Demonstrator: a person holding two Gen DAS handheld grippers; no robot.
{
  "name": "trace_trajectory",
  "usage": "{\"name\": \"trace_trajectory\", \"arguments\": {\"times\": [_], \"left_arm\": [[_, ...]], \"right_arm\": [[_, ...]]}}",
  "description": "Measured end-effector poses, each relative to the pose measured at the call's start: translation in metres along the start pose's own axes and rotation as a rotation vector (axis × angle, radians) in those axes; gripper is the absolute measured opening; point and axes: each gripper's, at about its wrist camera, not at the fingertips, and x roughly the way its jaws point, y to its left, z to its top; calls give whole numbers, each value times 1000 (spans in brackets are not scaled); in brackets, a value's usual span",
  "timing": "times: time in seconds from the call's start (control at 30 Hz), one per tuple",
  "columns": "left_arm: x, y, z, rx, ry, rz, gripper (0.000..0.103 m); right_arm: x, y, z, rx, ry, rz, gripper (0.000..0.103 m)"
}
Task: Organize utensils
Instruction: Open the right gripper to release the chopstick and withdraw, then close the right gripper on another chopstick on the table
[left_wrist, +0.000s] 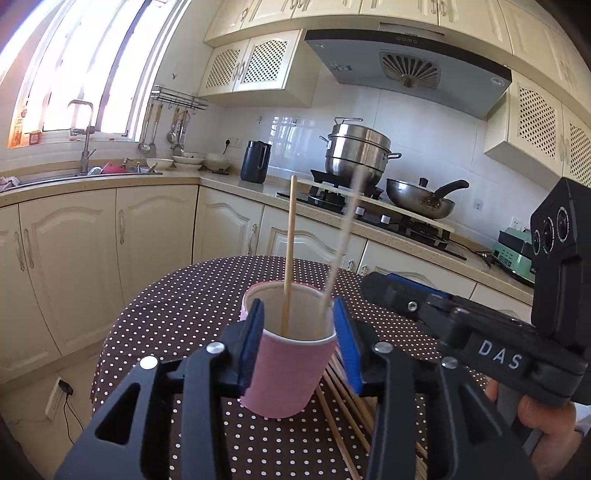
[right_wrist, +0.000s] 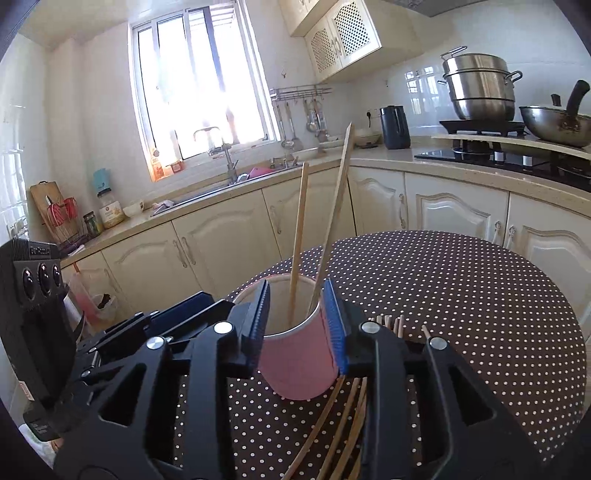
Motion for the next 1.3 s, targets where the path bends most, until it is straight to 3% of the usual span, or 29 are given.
{"name": "trace_trajectory", "arguments": {"times": [0.03, 0.1, 0.3, 0.53, 0.77, 0.93, 1.03, 1.3], "left_arm": [[-2, -1, 1, 1, -1, 3, 42], [-7, -6, 3, 11, -1, 6, 45], [-16, -22, 6, 12, 26, -8, 52], [-7, -37, -2, 6, 158, -27, 52], [16, -49, -15, 2, 313, -27, 52], [34, -52, -25, 26, 447, 28, 52], [45, -49, -32, 16, 512, 39, 33], [81, -52, -48, 32, 659, 97, 30]], "right_arm": [[-4, 0, 1, 0, -5, -3, 33], [-13, -2, 3, 4, -18, -7, 45], [-36, -9, 7, -5, -32, -20, 45], [-56, -31, 3, -2, 6, -73, 45], [-57, -59, -8, 21, 120, -126, 45], [-49, -75, -20, 38, 212, -148, 45], [-40, -83, -28, 41, 278, -159, 45], [-8, -96, -39, 12, 465, -180, 45]]}}
